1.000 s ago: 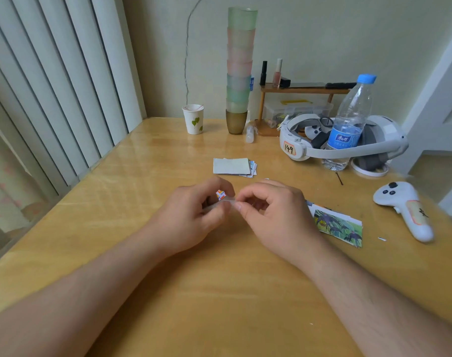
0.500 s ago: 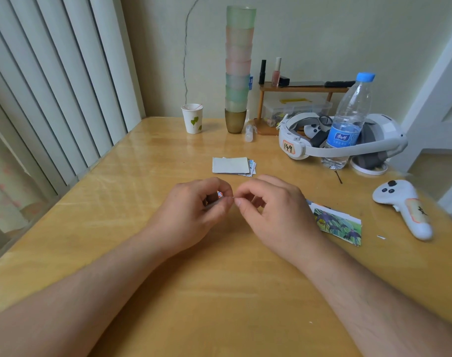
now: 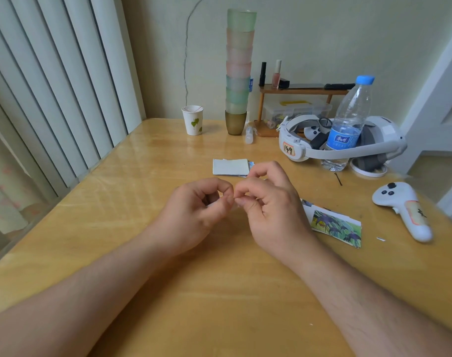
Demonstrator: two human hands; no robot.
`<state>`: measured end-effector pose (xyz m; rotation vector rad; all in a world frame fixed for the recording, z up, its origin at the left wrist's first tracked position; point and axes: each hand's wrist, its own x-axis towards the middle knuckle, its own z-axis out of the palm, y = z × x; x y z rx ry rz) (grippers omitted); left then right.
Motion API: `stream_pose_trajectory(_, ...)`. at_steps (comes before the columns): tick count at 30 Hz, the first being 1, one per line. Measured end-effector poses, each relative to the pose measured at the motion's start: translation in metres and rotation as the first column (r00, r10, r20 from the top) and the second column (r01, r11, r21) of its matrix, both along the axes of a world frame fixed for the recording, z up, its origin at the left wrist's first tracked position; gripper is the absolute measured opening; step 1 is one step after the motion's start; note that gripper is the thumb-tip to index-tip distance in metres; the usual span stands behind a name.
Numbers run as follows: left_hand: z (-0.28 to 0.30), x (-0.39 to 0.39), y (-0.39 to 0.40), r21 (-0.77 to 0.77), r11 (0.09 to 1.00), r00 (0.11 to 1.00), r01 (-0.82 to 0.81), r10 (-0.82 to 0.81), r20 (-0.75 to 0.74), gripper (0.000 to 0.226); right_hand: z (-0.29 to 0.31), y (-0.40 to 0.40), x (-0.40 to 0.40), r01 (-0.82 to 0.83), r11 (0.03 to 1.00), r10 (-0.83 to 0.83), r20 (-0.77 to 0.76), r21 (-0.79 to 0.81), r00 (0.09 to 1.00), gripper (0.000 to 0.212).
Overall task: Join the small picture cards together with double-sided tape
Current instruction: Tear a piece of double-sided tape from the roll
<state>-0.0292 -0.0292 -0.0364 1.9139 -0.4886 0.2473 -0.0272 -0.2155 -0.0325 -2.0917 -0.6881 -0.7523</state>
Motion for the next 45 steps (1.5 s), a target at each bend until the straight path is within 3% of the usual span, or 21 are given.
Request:
stream_pose_trajectory(6,0.006,0.004,0.002,-0.283,0.959,0.988,0.006,-0.049,-0.145,0.017,-0.001,0.004,-0.002,-0.060,0.998,0.060,0.022,0.003,0.998,0.012)
stream_pose_trajectory(13,0.009,0.008,0.007,-0.321,0.934,0.983,-0.153,0.112,-0.145,0.012,-0.003,-0.001,-0.003,-0.105,0.990,0.124,-0.250,0.090,0.960,0.017)
stream_pose_trajectory(15,0.011,0.007,0.013,-0.197,0.963,0.983,-0.185,0.179,-0.045,0.012,-0.001,-0.003,-0.005,-0.105,0.981,0.155,-0.321,0.166,0.934,0.019)
stream_pose_trajectory(17,0.011,0.005,0.019,0.022,0.983,0.981,-0.182,0.180,0.073,0.009,0.003,-0.003,-0.006,-0.079,0.968,0.166,-0.372,0.236,0.913,0.019)
stream_pose_trajectory(22,0.006,0.007,0.025,0.367,0.921,0.980,-0.133,0.068,0.186,0.010,0.009,-0.004,-0.010,-0.029,0.952,0.169,-0.445,0.305,0.879,0.021)
stream_pose_trajectory(25,0.003,0.009,0.023,0.600,0.790,0.956,-0.124,-0.065,0.284,0.044,0.011,-0.005,-0.010,-0.024,0.942,0.181,-0.447,0.334,0.876,0.014)
stream_pose_trajectory(28,0.003,0.007,0.024,0.647,0.762,0.979,-0.026,-0.110,0.169,0.069,0.011,-0.004,-0.008,-0.004,0.920,0.205,-0.471,0.392,0.858,0.004)
stream_pose_trajectory(32,0.007,0.003,0.025,0.508,0.861,0.991,0.018,-0.084,0.108,0.045,0.017,-0.001,-0.008,0.073,0.771,0.420,-0.592,0.632,0.688,0.003)
stream_pose_trajectory(34,0.007,0.000,0.018,0.349,0.936,0.996,-0.054,0.027,0.082,0.034,0.020,-0.001,-0.008,0.132,0.670,0.536,-0.600,0.730,0.594,0.010)
stream_pose_trajectory(37,0.010,-0.007,0.003,0.014,0.999,0.991,-0.049,0.051,-0.123,0.031,0.024,0.002,-0.010,0.216,0.538,0.669,-0.568,0.815,0.479,0.018)
stream_pose_trajectory(41,0.021,-0.017,-0.017,-0.310,0.950,0.967,-0.042,-0.040,-0.253,0.033,0.025,0.007,-0.012,0.266,0.466,0.755,-0.536,0.844,0.378,0.010)
stream_pose_trajectory(45,0.026,-0.024,-0.032,-0.604,0.797,0.896,-0.032,-0.245,-0.370,0.023,0.028,0.009,-0.015,0.256,0.416,0.803,-0.485,0.873,0.348,0.015)
